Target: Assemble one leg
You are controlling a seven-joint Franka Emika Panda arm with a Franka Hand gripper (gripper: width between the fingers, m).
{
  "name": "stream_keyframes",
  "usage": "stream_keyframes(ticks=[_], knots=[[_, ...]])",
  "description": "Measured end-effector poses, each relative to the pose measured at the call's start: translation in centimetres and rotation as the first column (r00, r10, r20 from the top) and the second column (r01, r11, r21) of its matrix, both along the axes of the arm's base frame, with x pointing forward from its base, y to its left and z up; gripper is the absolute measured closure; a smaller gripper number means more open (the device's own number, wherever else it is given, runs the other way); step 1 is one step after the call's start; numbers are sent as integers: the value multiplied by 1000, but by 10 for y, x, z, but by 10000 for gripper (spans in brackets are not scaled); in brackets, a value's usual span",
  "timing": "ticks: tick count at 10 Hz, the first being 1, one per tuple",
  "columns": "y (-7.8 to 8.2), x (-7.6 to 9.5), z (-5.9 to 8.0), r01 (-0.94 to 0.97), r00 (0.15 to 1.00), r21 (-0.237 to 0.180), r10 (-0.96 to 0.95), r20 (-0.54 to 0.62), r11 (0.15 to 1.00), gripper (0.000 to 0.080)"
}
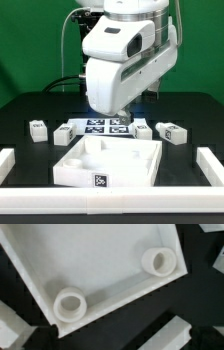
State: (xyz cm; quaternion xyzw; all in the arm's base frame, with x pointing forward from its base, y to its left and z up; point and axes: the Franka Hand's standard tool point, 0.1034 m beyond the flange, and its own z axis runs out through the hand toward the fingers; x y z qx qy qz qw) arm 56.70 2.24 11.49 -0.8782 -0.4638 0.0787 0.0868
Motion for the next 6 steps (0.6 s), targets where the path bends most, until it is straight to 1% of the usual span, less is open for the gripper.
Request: stream_keyframes(ticks=[1,2,3,4,5,6], knots=[[-9,-8,-7,-23,998,20,22,52,1000,150],[-18,-20,-14,-86,989,36,82,120,996,150],[-26,-32,-22,-116,978,34,108,180,993,150],[-30,-41,-29,-150,965,18,142,222,989,150],[-33,-44,-37,-173,943,-10,169,288,985,150],[-32,-49,-42,-184,932,-28,183,312,983,150]])
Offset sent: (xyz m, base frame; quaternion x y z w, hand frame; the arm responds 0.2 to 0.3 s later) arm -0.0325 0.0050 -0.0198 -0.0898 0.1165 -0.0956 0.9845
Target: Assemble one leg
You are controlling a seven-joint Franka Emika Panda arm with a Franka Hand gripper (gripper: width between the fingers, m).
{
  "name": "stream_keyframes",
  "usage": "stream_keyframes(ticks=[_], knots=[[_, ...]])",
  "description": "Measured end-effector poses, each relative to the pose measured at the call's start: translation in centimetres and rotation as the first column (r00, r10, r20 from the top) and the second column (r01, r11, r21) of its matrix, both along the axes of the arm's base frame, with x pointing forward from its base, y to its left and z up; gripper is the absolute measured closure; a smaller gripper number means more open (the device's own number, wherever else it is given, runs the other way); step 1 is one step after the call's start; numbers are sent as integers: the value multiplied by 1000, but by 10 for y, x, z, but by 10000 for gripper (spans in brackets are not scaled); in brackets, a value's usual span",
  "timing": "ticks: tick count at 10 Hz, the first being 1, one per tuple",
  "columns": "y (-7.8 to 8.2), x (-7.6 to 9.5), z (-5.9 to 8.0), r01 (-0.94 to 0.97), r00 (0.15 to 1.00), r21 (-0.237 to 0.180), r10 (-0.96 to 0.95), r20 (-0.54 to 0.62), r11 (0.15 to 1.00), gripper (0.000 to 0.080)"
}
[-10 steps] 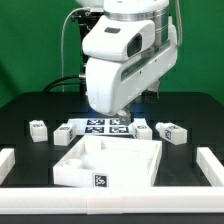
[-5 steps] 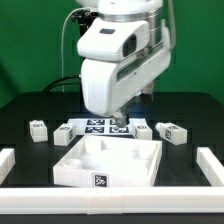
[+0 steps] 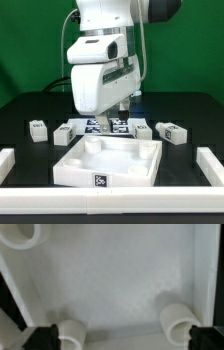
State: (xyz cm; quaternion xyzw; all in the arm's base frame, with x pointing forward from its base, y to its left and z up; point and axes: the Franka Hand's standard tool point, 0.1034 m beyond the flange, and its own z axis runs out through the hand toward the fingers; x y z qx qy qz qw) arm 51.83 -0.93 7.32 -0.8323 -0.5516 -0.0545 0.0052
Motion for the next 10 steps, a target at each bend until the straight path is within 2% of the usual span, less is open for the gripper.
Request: stream_keyframes(ticks=[3,4,5,6,8,10], knots=[[-1,-1,-1,1,1000,0,-1,-10,1000,150],[0,-1,-1,-26,1000,-8,26,-16,1000,150],[5,1,-2,-115,993,-39,114,-30,993,150],[7,-7,-9,-156,988,-54,155,-28,986,150],[11,-36,-27,-193,980,-56,190,-60,980,150],[6,-50,-48,-186,980,-47,182,-80,981,150]])
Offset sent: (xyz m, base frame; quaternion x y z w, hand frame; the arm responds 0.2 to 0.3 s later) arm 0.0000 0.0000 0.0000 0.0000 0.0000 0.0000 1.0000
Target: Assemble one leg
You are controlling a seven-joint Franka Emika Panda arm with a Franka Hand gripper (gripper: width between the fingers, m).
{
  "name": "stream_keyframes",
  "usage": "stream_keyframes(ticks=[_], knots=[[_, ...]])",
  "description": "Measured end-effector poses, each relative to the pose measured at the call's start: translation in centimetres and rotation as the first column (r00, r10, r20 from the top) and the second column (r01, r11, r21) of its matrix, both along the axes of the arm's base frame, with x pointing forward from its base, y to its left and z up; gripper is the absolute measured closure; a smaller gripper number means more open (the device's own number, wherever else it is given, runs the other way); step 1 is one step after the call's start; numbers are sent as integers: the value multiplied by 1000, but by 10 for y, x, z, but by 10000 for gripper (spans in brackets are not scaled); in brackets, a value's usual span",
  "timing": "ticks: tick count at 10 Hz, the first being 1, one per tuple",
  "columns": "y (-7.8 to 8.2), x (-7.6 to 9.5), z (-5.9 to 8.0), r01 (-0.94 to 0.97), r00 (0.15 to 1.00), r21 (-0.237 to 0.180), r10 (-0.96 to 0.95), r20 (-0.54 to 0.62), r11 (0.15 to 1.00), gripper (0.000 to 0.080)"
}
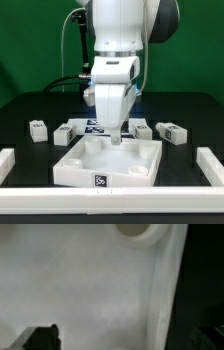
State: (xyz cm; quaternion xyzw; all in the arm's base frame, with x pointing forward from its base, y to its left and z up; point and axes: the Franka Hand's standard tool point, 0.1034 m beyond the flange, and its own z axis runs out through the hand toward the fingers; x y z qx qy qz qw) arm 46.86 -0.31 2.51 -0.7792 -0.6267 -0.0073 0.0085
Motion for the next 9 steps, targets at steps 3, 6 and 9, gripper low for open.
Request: stream_keyframes(ticks=[3,6,9], knots=[[-1,-9,-17,13,1000,6,-12,-26,1000,150],[-2,-8,-17,18,999,6,-18,-31,1000,182],[-2,-8,-17,18,999,6,-18,-32,1000,547]])
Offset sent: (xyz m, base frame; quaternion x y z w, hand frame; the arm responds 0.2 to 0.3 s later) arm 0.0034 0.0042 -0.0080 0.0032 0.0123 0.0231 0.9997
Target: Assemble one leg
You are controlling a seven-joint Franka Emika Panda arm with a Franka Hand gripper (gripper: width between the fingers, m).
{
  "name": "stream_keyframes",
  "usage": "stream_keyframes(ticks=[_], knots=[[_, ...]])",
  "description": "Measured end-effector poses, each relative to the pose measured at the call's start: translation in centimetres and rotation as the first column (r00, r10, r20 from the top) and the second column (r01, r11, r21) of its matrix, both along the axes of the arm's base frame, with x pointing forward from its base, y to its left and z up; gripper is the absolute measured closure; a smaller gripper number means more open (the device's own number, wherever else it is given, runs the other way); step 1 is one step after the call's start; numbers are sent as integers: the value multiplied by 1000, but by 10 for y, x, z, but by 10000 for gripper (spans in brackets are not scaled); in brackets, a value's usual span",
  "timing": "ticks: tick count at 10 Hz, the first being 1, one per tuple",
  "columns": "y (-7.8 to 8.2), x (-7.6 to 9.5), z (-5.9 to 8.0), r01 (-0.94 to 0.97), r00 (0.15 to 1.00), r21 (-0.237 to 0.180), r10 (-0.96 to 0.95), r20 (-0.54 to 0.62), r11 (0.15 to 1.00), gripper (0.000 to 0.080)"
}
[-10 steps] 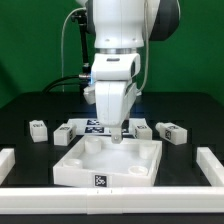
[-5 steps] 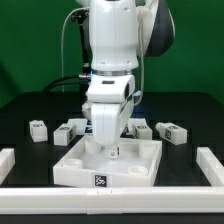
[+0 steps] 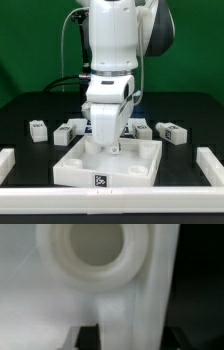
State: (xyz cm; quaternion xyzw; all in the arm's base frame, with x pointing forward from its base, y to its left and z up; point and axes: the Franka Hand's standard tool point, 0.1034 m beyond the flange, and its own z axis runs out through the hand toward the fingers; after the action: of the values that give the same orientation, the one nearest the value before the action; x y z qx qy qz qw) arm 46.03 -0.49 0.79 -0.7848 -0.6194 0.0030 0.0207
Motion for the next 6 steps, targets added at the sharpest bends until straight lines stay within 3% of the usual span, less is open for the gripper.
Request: stream_keyframes(ticks=[1,2,6], knots=[[0,0,0,0,1000,0,0,0,1000,681],[0,1,0,0,1000,0,0,2,1000,742],[0,1,0,0,1000,0,0,3,1000,742]])
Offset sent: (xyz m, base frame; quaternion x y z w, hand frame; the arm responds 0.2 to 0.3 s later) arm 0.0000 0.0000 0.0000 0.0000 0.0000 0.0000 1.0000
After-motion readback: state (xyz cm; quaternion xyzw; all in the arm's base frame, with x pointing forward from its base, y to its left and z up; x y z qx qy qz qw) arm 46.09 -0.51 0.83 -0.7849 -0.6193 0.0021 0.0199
